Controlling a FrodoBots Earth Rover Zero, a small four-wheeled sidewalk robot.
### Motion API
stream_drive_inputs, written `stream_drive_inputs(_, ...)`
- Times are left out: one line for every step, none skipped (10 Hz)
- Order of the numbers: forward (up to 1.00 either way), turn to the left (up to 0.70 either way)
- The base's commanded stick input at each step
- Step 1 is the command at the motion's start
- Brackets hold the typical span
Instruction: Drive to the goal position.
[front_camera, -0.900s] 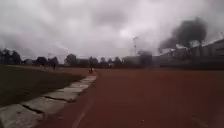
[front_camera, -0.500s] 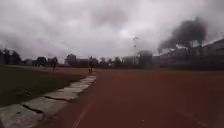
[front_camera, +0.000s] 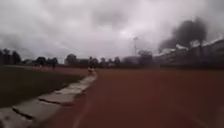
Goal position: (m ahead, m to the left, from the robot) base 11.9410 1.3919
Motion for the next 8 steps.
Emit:
stream_drive_inputs(0.7, 0.0)
stream_drive_inputs(0.7, 0.0)
stream_drive_inputs(0.7, 0.0)
stream_drive_inputs(0.7, 0.0)
stream_drive_inputs(0.7, 0.0)
stream_drive_inputs(0.7, 0.0)
stream_drive_inputs(0.7, 0.0)
stream_drive_inputs(0.7, 0.0)
